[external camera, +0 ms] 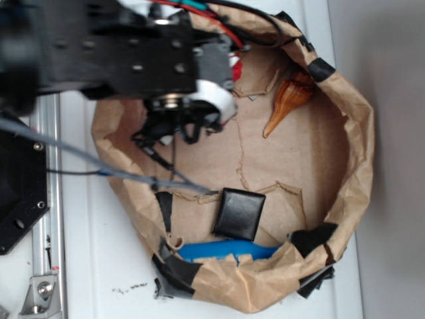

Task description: Grab the red paper.

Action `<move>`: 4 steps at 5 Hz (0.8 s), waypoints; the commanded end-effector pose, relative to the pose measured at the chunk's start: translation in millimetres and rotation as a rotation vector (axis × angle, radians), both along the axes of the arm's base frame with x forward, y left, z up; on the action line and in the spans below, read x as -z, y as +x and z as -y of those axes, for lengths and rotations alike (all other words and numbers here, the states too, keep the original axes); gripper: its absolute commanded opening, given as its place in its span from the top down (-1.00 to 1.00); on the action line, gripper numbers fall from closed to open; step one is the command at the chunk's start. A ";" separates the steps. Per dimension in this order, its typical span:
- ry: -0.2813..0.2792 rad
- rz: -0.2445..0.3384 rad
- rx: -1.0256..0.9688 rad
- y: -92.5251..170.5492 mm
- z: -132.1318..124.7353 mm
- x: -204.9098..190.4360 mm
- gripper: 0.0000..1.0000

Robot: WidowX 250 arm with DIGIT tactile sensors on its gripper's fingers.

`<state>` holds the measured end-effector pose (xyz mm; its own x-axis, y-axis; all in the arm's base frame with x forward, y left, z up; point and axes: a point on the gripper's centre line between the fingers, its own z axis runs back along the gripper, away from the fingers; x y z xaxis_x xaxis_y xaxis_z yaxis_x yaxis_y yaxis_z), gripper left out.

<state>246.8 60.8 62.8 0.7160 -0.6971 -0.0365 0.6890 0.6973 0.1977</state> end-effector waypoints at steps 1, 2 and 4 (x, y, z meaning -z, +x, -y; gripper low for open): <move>0.020 0.038 -0.030 12.6 -22.9 -5.5 -1.00; 0.027 0.058 -0.009 10.7 -28.9 -2.6 -1.00; 0.026 0.014 -0.025 3.9 -42.2 14.4 -1.00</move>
